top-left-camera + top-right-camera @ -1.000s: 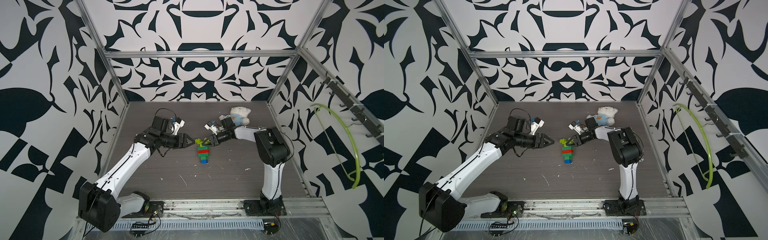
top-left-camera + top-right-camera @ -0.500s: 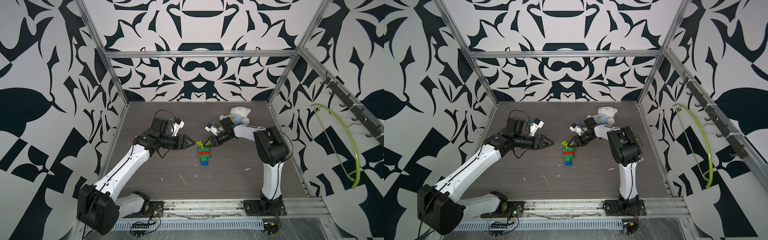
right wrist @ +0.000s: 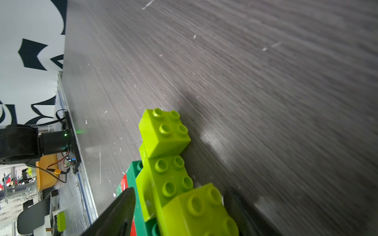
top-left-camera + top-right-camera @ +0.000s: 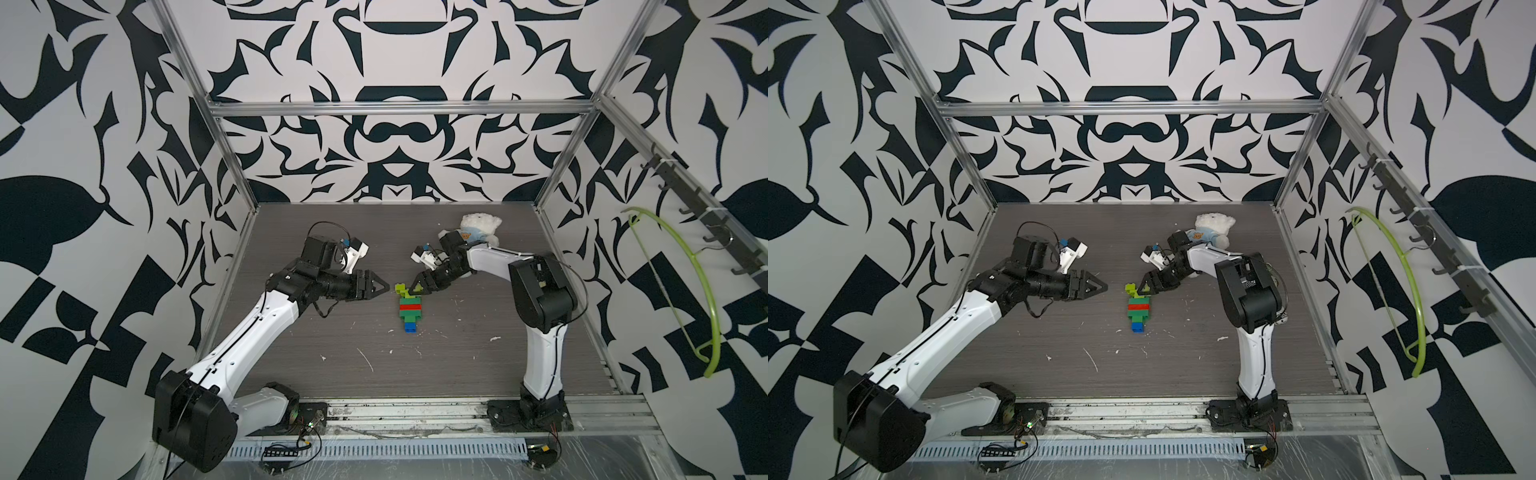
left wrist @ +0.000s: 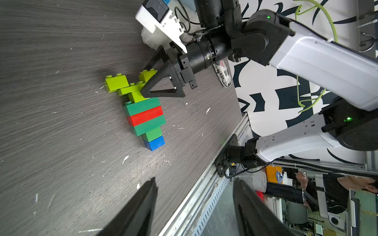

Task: Assemble a carrot with lego
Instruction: Adjust the lego brick at the center of the board.

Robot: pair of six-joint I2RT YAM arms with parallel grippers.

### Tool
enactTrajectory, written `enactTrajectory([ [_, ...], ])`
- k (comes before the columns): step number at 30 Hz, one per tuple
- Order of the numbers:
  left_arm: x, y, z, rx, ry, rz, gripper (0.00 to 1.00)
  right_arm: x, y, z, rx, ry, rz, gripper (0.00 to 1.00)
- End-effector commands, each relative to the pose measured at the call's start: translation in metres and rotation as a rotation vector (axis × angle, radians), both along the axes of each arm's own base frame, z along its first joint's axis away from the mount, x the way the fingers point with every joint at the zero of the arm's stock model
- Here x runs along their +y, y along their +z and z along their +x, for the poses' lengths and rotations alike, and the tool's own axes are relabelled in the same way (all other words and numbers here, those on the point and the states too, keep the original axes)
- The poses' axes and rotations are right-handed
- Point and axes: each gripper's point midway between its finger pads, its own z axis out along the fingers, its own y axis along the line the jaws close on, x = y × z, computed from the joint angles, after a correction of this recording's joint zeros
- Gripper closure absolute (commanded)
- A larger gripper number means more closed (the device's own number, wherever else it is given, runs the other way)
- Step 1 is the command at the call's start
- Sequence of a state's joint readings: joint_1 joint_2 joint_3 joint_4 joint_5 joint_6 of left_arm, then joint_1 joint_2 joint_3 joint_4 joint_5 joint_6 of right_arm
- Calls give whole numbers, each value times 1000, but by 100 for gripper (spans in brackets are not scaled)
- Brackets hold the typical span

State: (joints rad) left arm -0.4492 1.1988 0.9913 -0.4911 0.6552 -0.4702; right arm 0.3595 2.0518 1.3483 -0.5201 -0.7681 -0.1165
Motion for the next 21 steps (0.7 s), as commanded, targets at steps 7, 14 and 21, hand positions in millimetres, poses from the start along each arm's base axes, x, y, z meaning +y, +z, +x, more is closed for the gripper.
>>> enactTrajectory([
  [7, 11, -5, 4, -69, 27, 65, 35, -23, 30, 14, -140, -12, -157, 2],
  [14, 43, 4, 41, -256, 229, 225, 33, -26, 87, 18, -294, -18, -96, 2],
  [21, 106, 35, 86, -576, 529, 474, 23, -44, 189, 21, -620, -152, -16, 2],
])
